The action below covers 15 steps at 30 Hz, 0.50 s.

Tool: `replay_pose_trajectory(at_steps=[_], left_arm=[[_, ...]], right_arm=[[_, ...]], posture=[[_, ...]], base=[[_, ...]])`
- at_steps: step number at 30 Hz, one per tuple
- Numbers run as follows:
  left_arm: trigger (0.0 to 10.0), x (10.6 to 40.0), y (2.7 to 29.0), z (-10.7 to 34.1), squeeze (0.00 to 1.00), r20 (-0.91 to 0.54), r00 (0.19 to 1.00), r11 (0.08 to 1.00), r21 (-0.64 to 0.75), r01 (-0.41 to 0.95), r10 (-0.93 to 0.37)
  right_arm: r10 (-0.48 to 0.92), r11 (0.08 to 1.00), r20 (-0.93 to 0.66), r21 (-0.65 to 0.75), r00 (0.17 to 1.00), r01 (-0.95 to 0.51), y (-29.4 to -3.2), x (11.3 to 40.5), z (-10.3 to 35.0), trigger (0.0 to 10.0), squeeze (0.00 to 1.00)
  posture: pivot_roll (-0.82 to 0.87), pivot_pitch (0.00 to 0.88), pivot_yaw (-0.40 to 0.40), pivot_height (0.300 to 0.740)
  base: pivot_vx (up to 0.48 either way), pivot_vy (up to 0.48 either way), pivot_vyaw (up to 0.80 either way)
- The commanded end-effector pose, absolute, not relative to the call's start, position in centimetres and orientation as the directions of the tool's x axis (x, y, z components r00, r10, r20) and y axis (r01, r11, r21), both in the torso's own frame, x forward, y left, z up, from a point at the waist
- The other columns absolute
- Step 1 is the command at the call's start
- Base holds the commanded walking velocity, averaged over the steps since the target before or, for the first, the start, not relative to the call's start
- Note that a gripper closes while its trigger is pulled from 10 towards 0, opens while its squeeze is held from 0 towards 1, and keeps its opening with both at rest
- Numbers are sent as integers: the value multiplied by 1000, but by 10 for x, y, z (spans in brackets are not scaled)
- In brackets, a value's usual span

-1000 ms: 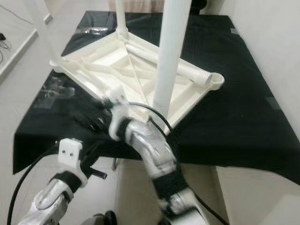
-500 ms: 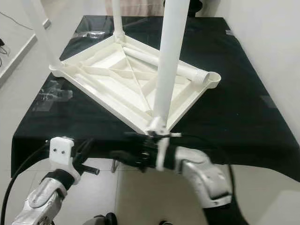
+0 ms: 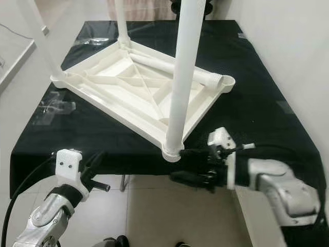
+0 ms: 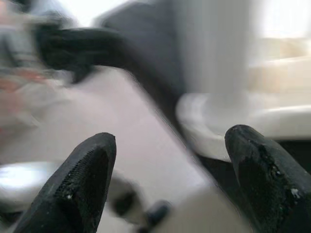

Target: Building children table

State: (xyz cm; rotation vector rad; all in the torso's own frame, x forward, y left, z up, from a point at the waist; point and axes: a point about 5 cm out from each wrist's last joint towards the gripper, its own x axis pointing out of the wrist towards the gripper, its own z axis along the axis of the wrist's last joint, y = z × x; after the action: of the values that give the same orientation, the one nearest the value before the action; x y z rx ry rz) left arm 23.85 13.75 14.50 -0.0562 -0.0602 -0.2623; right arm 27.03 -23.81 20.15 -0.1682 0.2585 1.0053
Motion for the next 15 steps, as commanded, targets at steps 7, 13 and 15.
replay_pose_trajectory(at_steps=[7,13,15], left_arm=[[10000,237,139,139,0,43,965,965,-33,261,-259],[10000,237,138,139,0,45,965,965,-24,261,-260],[10000,237,138,140,0,46,965,965,-21,260,-258]], right_arm=[[819,546,-153,-87,553,-833,-212,289,213,10000,0],[915,391,-83,-65,396,-918,-160,287,214,10000,0],[937,335,-74,-71,340,-939,-143,286,214,10000,0]], posture=[[-32,194,30,740],[-21,194,28,740],[-21,194,28,740]], base=[[0,0,0],[0,0,0],[0,0,0]])
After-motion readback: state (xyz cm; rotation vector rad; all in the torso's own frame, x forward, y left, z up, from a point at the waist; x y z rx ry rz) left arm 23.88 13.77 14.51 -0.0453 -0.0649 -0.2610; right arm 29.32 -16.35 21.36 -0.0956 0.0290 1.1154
